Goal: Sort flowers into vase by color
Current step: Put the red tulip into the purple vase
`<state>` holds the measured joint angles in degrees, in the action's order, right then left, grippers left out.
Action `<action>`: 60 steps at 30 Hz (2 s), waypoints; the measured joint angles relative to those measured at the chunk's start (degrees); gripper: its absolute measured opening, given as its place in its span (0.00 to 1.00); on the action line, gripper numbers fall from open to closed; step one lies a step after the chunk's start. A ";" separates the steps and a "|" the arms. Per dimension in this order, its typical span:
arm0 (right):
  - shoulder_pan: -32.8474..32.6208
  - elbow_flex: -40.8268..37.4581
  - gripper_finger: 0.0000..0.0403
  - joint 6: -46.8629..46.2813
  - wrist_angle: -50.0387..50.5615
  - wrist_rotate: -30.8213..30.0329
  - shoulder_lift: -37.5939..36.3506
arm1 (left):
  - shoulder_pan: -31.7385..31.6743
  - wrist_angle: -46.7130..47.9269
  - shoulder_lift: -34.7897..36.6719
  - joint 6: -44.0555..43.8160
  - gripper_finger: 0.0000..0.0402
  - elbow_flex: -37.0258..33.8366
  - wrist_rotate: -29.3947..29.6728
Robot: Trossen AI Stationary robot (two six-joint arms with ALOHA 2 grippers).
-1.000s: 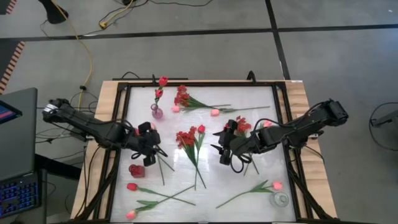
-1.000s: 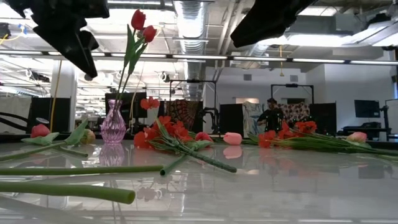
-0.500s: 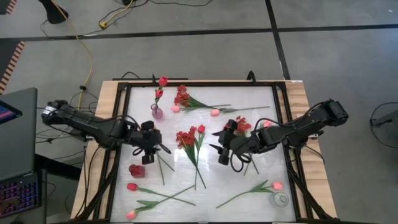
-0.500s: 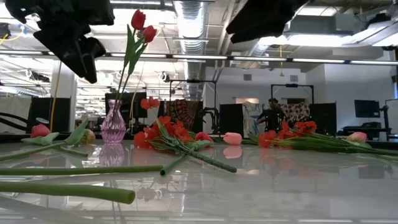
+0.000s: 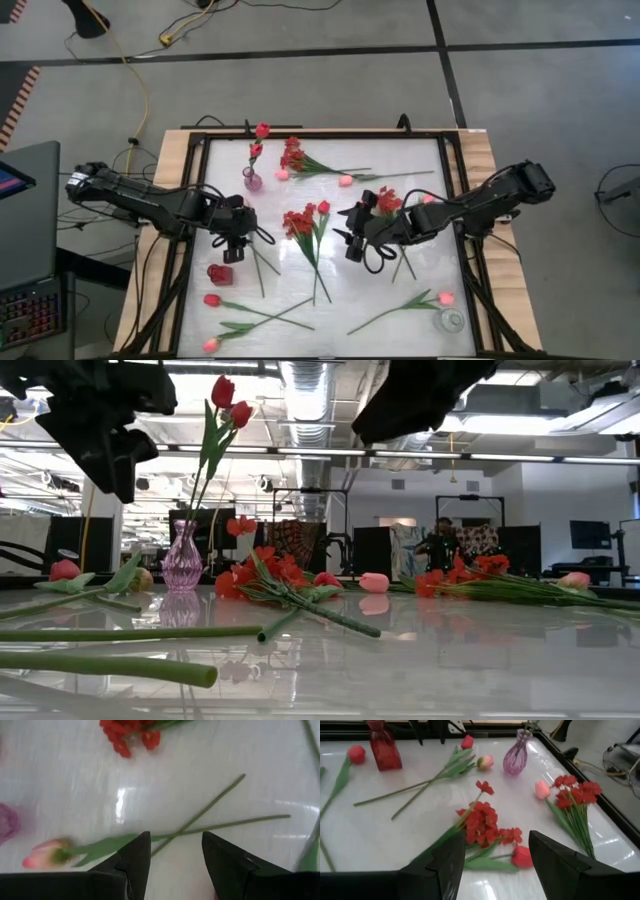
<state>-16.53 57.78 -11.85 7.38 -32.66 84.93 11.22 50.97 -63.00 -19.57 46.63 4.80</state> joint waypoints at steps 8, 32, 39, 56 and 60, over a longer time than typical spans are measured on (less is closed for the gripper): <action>0.20 -0.04 0.61 1.02 -0.14 1.22 0.65 | 0.00 1.85 -3.09 1.33 0.41 0.04 0.45; -0.24 -0.02 0.61 1.81 0.33 3.08 0.59 | 0.00 8.68 -11.13 20.40 0.41 0.04 3.25; -1.14 -0.03 0.61 3.24 0.33 3.08 0.57 | 0.00 7.53 -11.13 22.02 0.41 0.04 3.17; -1.47 -0.04 0.61 3.30 2.50 3.08 0.55 | -0.02 4.52 -14.91 25.47 0.41 0.02 -0.43; -1.59 -0.03 0.61 3.21 2.72 3.06 0.55 | 0.29 4.67 -20.78 25.99 0.41 0.02 -1.43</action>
<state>-18.13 57.75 -8.64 10.10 -29.60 85.47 11.52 55.64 -83.78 6.42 46.65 3.37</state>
